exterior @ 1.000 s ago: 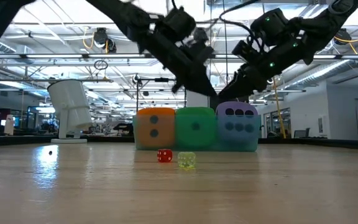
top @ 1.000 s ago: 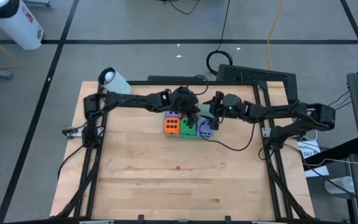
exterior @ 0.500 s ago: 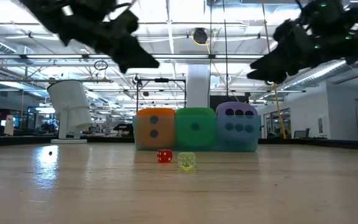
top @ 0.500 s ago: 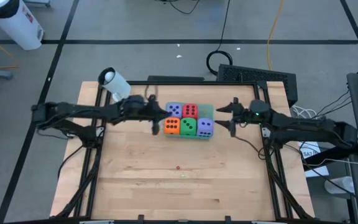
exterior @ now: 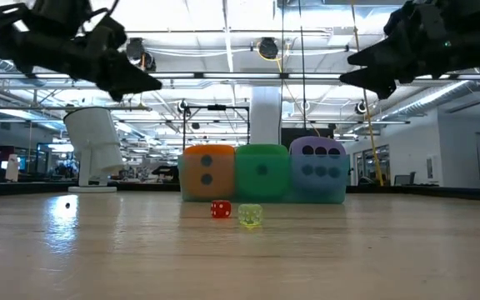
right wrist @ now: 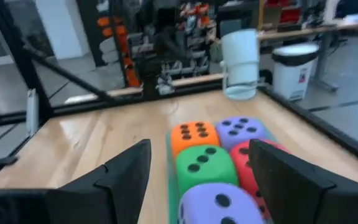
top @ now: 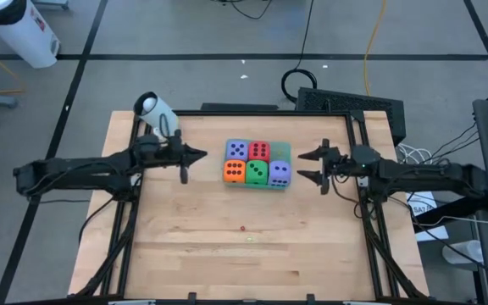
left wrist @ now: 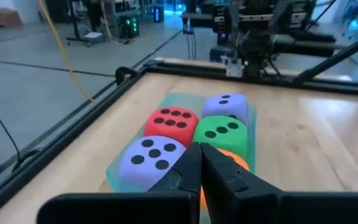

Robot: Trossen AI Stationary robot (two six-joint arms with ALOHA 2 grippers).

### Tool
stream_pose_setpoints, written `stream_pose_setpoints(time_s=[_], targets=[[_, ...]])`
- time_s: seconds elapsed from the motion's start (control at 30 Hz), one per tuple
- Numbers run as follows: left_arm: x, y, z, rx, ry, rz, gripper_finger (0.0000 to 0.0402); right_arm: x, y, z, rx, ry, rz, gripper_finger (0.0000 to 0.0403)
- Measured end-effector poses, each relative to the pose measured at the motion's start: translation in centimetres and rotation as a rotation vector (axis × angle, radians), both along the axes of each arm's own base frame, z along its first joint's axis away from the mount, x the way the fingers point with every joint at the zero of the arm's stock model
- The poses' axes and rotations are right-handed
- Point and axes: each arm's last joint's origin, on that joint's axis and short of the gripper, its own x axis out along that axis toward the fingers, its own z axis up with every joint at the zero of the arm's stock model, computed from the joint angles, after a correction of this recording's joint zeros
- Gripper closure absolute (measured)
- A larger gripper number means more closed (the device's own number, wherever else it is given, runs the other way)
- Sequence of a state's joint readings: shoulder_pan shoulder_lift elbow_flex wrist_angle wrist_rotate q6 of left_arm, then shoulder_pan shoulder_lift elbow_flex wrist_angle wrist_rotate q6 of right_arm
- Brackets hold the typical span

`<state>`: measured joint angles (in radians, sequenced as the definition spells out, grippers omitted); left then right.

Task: Pick & Place Dice
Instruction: Put the small green die into the green bin

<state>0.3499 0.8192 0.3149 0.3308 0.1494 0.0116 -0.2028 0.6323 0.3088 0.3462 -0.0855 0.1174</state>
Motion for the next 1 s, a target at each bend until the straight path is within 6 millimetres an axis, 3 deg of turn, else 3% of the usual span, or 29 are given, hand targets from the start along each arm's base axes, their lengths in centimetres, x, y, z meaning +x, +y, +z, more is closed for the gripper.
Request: stream_pose_setpoints(time_s=[0.17,0.47,0.7,0.87,1.0], targets=[[-1.9,-0.1,-0.5,0.012,-0.059,0.005,0.0396,-0.3,0.3,0.2,0.057,-0.047,0.007,0.0144],[-2.7,-0.1,-1.1,-0.006,-0.06,0.013,0.0394,-0.8,3.2,-4.7,0.098,-0.097,0.052,0.0145],[-2.7,0.0,-1.1,-0.004,-0.054,0.043,0.0376,-0.5,4.8,-5.8,0.049,-0.012,0.059,0.0145],[-2.7,0.0,-0.9,0.008,-0.082,0.043,0.0388,1.7,6.9,-4.1,0.002,0.024,0.12,0.0145],[-2.7,0.0,-0.8,-0.014,-0.088,0.046,0.0398,4.5,9.3,-3.7,-0.09,0.11,0.052,0.0145]])
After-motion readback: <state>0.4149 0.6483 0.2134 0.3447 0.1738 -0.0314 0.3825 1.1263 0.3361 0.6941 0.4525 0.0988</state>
